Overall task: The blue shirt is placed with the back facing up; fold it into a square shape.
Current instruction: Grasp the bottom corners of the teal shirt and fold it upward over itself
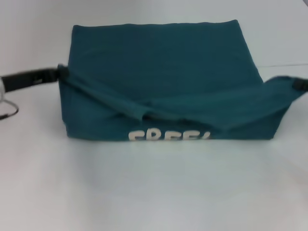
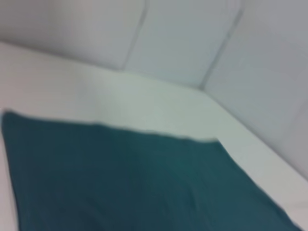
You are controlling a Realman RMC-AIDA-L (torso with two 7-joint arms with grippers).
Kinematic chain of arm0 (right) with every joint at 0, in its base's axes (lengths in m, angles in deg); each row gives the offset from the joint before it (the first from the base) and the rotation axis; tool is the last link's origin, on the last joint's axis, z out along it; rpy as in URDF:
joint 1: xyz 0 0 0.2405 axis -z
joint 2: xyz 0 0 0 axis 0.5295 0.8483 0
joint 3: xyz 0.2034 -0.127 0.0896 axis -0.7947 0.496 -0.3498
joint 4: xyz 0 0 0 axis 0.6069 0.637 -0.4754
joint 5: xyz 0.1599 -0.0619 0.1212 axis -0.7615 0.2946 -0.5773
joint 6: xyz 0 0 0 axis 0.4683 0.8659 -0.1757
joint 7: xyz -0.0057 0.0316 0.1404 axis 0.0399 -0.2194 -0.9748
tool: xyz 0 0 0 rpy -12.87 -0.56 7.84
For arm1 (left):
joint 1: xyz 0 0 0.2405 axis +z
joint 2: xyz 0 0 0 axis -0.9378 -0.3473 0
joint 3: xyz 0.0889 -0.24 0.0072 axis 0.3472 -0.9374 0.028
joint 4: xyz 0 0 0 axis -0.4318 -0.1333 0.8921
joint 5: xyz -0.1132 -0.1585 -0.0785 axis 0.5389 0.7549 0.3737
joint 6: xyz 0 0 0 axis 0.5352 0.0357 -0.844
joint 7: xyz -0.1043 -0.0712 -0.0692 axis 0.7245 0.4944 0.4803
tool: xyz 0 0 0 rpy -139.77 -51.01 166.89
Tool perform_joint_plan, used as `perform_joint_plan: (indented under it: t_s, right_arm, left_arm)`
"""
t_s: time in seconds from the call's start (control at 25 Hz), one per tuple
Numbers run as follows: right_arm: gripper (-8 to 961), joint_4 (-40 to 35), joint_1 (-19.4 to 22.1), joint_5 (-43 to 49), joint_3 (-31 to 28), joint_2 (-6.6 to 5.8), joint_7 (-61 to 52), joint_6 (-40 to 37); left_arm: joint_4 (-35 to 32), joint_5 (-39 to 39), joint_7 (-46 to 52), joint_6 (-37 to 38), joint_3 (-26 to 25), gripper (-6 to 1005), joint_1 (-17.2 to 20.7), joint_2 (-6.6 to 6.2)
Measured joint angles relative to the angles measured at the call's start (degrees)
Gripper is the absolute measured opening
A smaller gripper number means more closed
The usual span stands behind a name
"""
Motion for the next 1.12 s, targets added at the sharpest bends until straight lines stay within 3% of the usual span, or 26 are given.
perform_joint_plan:
  t_s: [0.08,0.28,0.32,0.72,1.12]
  right_arm:
    - [36,0.29,-1.11,-0.01,0.05,0.25,0.84,2.46]
    - [36,1.04,-6.36,-0.21,0.11,2.39,6.5,14.31]
    - [35,1.62,-7.41,-0.25,0.18,2.6,7.87,16.69]
    - [38,5.27,-15.03,-0.71,1.18,4.68,17.9,34.85]
    - [60,9.1,-17.4,-7.52,4.45,5.04,25.55,42.72]
  left_arm:
    - [2.23,1.81,-0.35,-4.4,0.25,18,-1.58,0.0]
    - [6.01,6.42,-3.2,-11.87,0.63,18,-4.17,0.31]
    - [8.64,10.12,-6.74,-16.55,0.65,18,-5.56,0.68]
    - [15.99,24.84,-23.86,-29.24,0.66,18,-8.57,2.17]
    - [21.9,36.51,-37.85,-33.25,0.64,17,-9.78,2.33]
